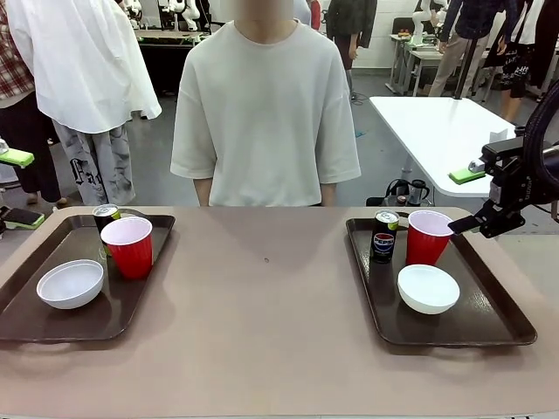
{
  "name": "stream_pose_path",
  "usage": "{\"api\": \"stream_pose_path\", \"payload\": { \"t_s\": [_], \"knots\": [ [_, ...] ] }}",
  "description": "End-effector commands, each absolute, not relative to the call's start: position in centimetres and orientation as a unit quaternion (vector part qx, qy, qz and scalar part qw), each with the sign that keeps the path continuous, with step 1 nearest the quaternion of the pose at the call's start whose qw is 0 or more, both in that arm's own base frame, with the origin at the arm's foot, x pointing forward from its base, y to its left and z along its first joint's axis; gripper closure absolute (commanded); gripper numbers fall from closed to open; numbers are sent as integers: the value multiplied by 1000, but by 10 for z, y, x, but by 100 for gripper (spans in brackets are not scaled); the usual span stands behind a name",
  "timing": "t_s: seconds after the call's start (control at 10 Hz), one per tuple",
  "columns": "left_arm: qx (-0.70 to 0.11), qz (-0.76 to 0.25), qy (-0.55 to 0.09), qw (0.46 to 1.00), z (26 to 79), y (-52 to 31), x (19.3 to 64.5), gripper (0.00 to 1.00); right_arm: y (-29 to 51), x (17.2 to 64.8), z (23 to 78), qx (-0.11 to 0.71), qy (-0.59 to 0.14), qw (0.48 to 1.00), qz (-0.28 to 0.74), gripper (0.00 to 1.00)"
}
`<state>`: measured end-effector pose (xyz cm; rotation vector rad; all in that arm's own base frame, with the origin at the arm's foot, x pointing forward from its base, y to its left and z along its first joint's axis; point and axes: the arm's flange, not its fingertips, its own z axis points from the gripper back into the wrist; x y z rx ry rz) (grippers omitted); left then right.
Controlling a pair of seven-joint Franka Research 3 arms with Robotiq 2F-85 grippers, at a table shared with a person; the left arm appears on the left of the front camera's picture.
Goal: Prepare tableware on both trays.
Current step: Pick up a Picnic Bowl from the table and place it on a Handle tray.
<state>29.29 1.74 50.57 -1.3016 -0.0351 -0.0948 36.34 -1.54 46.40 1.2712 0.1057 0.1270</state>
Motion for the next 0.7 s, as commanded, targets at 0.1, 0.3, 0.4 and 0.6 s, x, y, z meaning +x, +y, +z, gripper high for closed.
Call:
{"api": "stream_pose_path", "payload": {
  "t_s": [0.1, 0.3, 0.4, 0.6],
  "knots": [
    [-604, -52, -23, 795, 514, 10, 295, 0, -18, 363, 463, 590, 51, 803, 71, 0],
    [-604, -52, -23, 795, 514, 10, 295, 0, -18, 363, 463, 590, 51, 803, 71, 0],
    [-604, -52, -23, 795, 514, 10, 295, 0, -18, 363, 463, 590, 51, 803, 71, 0],
    [-604, -52, -23, 795, 514, 10, 295, 0, -18, 363, 463, 590, 51, 803, 71, 0]
  ]
}}
